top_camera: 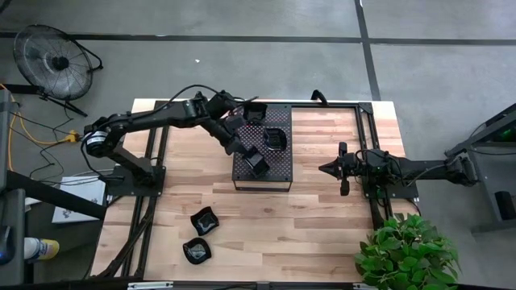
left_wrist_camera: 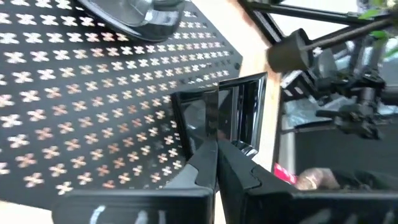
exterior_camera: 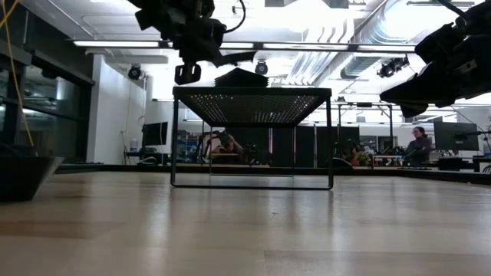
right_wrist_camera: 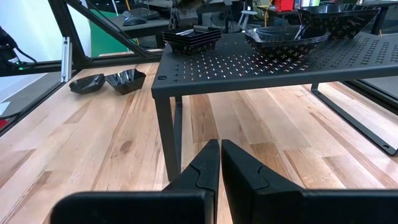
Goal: Pick & Place Mini shaped plates
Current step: Stack the black square shape plate on top of the other black square shape plate on the shelf
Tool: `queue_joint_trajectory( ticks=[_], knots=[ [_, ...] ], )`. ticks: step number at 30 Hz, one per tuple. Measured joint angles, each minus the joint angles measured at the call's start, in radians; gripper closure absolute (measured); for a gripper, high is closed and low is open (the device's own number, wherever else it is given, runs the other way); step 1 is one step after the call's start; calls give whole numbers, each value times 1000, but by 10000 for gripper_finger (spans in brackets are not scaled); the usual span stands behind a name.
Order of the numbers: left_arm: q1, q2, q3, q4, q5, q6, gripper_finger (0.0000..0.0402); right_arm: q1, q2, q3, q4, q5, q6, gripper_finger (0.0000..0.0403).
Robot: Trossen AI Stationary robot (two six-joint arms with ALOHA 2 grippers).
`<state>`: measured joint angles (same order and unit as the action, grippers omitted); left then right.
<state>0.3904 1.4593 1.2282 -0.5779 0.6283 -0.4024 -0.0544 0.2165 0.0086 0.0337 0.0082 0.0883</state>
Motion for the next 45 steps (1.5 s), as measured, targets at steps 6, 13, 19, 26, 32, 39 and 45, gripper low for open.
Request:
queue_joint_trajectory(
  ticks=[6,13,19,26,32,39,45],
  knots=[
    [-25,0,0,-23,-15,0,401,0,0,0,0,0,0,391],
    [-50,12,0,-10,-90,1,401,0,0,0,0,0,0,391],
    [-64,42,-2,-21,-105,2,401,0,0,0,0,0,0,391],
    [-64,45,-2,7,-96,4,402,0,0,0,0,0,0,391],
    [-64,45,-2,9,-64,36,401,0,0,0,0,0,0,391],
    [-64,45,-1,9,-58,59,401,0,0,0,0,0,0,391],
    [-64,45,-1,13,-77,89,382,0,0,0,0,0,0,391]
  ],
)
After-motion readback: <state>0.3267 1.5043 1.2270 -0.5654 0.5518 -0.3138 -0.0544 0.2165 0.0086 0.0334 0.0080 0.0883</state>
